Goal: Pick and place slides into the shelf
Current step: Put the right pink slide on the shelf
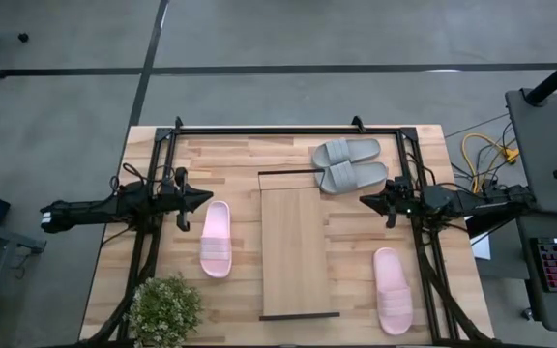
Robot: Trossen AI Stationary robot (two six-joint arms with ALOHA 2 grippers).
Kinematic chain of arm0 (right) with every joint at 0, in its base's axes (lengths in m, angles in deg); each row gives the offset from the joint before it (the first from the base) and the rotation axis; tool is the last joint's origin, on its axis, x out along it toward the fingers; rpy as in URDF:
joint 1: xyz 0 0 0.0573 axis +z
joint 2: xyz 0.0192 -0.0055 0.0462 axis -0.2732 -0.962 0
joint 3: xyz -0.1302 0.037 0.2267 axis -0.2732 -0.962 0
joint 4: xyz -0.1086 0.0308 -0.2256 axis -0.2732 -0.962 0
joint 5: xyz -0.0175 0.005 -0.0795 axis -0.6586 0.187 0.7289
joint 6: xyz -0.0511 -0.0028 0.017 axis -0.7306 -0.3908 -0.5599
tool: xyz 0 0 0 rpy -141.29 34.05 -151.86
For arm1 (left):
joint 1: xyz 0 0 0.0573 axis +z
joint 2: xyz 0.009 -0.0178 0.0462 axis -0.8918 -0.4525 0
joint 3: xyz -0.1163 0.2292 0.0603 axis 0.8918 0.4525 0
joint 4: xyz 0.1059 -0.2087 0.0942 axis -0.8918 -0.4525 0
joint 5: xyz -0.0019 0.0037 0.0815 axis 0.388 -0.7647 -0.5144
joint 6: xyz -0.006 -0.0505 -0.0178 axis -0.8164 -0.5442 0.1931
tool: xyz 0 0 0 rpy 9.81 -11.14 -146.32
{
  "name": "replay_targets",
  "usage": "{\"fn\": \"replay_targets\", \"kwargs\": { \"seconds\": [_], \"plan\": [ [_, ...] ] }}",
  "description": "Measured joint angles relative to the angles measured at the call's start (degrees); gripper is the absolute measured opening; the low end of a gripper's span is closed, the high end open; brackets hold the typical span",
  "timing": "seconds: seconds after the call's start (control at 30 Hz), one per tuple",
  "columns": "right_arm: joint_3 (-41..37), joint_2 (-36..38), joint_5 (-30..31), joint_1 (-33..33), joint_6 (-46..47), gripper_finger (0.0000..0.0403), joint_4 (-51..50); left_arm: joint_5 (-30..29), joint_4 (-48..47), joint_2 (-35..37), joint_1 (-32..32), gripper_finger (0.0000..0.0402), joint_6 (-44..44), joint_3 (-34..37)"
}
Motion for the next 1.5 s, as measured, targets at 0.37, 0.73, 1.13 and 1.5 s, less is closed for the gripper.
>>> {"fn": "replay_targets", "kwargs": {
  "seconds": [0.37, 0.73, 1.13, 1.5],
  "plan": [
    [0.00, 0.00, 0.29, -0.02, 25.39, 0.0009, 0.86, 0.01, 0.00, 0.00, -0.01, 0.0000, 0.01, 0.00],
    [0.00, 0.00, 1.60, -0.02, 28.67, 0.0009, 1.42, -0.01, 0.04, 0.02, -0.02, 0.0000, -3.35, 0.00],
    [0.00, 0.00, 1.90, -0.02, 31.78, 0.0009, 1.60, -0.20, 0.04, -0.02, 0.00, 0.0000, -46.25, 0.00],
    [0.00, 0.00, 3.23, -0.02, 32.52, 0.0009, 1.59, -0.58, 0.49, 0.03, -0.01, 0.0000, -55.57, 0.00]
  ]
}}
